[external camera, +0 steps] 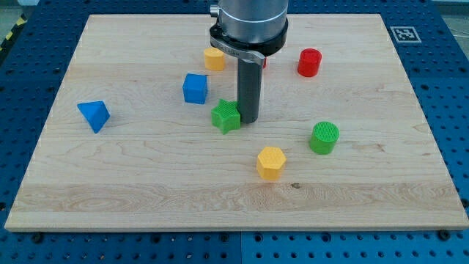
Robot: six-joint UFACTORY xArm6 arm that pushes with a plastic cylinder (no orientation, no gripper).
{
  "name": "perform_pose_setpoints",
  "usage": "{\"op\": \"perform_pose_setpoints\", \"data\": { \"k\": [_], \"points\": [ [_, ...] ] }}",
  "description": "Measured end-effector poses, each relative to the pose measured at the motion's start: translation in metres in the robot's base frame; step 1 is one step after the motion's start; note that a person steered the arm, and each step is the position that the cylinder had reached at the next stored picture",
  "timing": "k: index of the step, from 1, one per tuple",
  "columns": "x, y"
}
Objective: Push green star right diagonally towards yellow hexagon
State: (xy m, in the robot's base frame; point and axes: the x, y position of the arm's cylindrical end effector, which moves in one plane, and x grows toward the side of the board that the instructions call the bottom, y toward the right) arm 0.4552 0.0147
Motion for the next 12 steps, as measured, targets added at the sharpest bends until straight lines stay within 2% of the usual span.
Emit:
{"op": "perform_pose_setpoints", "data": {
  "k": [4, 7, 10, 12],
  "points": [
    [-0.012, 0.002],
    [-0.013, 0.039],
    [-0.059, 0.041],
    [-0.072, 0.025]
  ]
}}
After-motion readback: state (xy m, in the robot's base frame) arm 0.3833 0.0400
